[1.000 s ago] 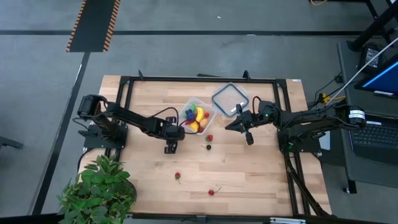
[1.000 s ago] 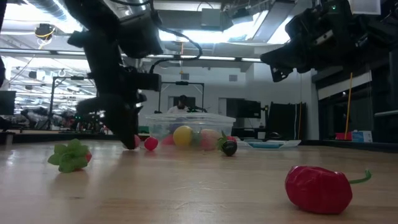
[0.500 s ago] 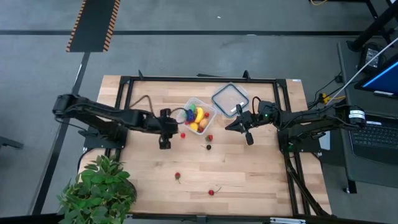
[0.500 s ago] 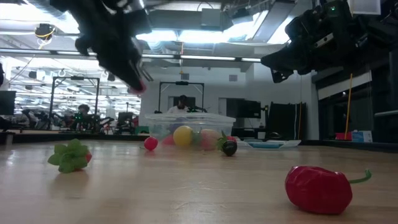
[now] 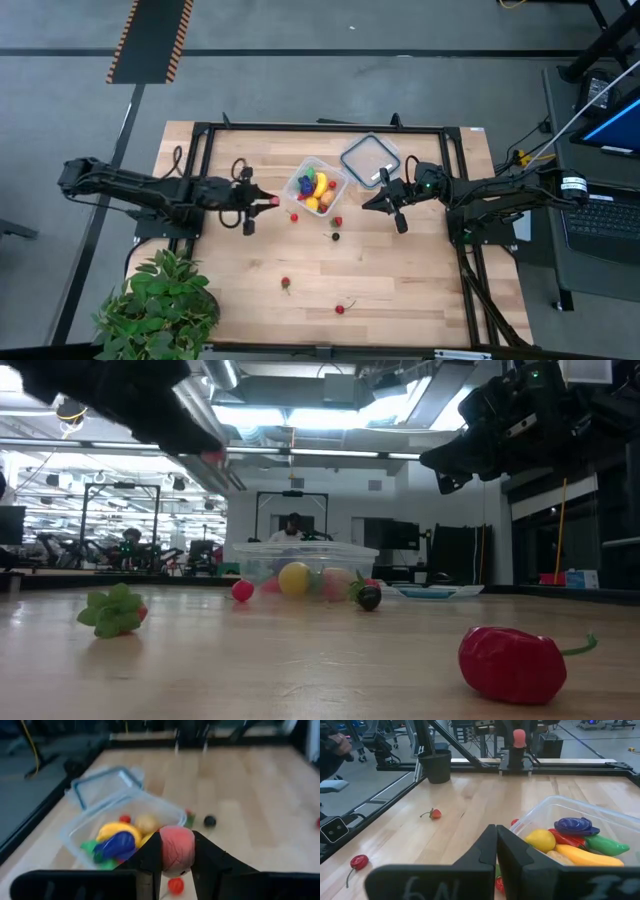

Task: Pick and placing Produce into tupperware
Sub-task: Put the pink peach into the transparent container

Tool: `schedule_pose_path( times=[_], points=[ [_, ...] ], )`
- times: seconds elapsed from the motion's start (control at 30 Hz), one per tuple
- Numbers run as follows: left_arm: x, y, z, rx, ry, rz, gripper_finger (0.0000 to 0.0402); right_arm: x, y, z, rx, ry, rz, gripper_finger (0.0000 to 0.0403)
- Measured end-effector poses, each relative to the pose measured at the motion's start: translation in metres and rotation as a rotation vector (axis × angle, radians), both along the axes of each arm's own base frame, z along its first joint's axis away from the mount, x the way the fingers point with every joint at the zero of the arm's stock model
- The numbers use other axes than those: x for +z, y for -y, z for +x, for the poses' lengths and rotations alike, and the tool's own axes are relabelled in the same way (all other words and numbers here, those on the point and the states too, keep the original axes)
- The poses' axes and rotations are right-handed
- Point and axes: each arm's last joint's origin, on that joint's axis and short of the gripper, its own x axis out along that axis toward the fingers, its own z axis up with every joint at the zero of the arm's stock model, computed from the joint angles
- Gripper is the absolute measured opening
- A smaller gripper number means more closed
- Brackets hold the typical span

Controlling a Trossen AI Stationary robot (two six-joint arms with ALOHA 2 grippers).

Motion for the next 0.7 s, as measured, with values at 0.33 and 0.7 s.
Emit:
schedule_pose_path(
  times=[0.33,0.7],
  points=[
    [-0.038,0.003,-0.021,-0.137,0.295,-0.05,0.0069,0.0,0.0,0.0,-0.001,0.001,-0.001,0.0014],
    [-0.048,0.001,-0.027,-0.103,0.369,-0.06,0.0069,0.0,-0.001,0.0,0.002,0.0,0.005,0.0014]
  ],
)
